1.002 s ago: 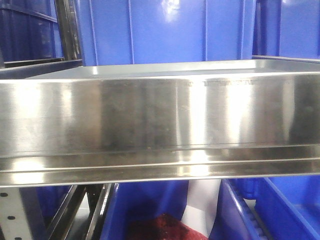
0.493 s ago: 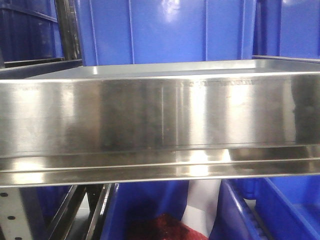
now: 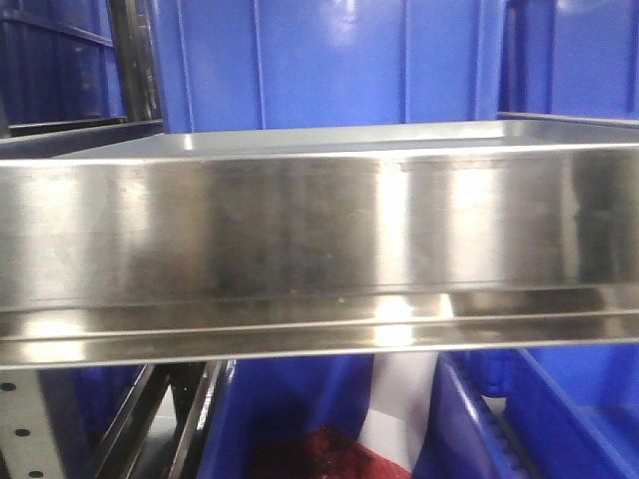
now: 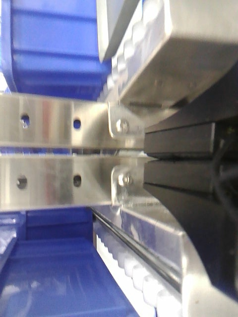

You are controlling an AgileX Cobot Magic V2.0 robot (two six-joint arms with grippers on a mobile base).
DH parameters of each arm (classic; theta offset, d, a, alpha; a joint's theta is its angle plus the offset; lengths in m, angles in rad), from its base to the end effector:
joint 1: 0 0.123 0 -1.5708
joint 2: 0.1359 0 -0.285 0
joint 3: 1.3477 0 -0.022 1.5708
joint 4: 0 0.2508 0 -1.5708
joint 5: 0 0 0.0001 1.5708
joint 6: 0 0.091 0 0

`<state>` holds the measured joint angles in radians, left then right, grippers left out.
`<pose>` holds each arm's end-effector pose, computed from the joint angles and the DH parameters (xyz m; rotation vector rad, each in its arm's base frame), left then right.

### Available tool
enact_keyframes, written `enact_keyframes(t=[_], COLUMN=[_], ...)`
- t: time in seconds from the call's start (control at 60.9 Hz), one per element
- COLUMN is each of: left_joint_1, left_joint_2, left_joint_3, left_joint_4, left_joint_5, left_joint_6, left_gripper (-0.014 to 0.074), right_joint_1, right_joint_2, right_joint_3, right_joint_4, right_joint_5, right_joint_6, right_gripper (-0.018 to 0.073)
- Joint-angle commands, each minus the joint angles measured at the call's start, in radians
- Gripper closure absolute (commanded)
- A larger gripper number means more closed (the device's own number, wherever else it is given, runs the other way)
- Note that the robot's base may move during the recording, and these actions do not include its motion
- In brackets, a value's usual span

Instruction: Grab orange capacitor from left shelf to right conveyor

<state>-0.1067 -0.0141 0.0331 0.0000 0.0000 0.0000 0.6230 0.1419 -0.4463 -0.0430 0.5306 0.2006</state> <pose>0.0563 -0.0060 0.2028 0.0802 1.5011 -0.0858 0.0332 0.0214 0.3045 -0.3806 1.6999 0.5634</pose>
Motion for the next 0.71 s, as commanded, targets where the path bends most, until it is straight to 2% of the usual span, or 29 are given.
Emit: enact_keyframes(t=[0.0, 0.69], left_joint_1=[0.002, 0.002], left_joint_2=[0.010, 0.010], left_joint_3=[-0.008, -0.008], left_joint_4=[-0.005, -0.005], left_joint_5=[-0.090, -0.090], left_joint_6=[0.000, 0.000], left_gripper=[0.0701, 0.0701], right_joint_1=[-0.001, -0.001], right_joint_2=[0.011, 0.011], right_joint_3=[-0.027, -0.027], right_joint_4=[-0.009, -0.009], right_joint_5=[-0.086, -0.082], right_joint_6=[-0.011, -0.011], right_gripper=[0.0502, 0.0502])
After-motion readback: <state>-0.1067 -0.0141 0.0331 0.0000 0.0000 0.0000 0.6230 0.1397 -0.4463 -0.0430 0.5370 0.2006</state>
